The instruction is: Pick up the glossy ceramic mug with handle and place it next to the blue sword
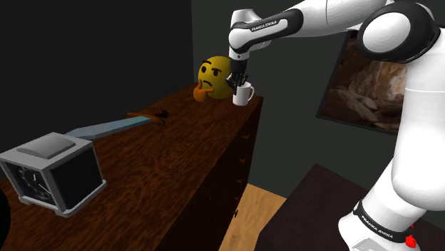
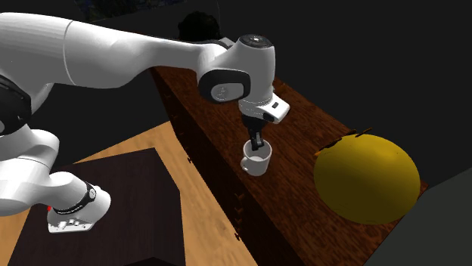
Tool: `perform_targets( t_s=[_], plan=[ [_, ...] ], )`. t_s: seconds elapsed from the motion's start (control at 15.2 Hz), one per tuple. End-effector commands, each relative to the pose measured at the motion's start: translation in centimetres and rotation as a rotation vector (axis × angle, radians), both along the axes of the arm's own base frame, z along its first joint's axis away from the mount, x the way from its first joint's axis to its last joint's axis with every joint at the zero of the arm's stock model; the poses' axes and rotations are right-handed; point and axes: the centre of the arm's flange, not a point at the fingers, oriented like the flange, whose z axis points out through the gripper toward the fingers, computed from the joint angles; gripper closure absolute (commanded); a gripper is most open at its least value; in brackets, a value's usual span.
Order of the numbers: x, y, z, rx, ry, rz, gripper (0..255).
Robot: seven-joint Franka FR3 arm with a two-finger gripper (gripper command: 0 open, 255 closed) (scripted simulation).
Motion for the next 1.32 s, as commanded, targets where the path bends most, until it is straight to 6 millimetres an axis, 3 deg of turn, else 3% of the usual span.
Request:
perform_targets(
  t_s=[0.0,1.25],
  plan=[
    [0.0,-0.1,1.0,0.000,0.000,0.000,255],
    [0.0,-0.1,11.0,0.000,0.000,0.000,255]
  ],
)
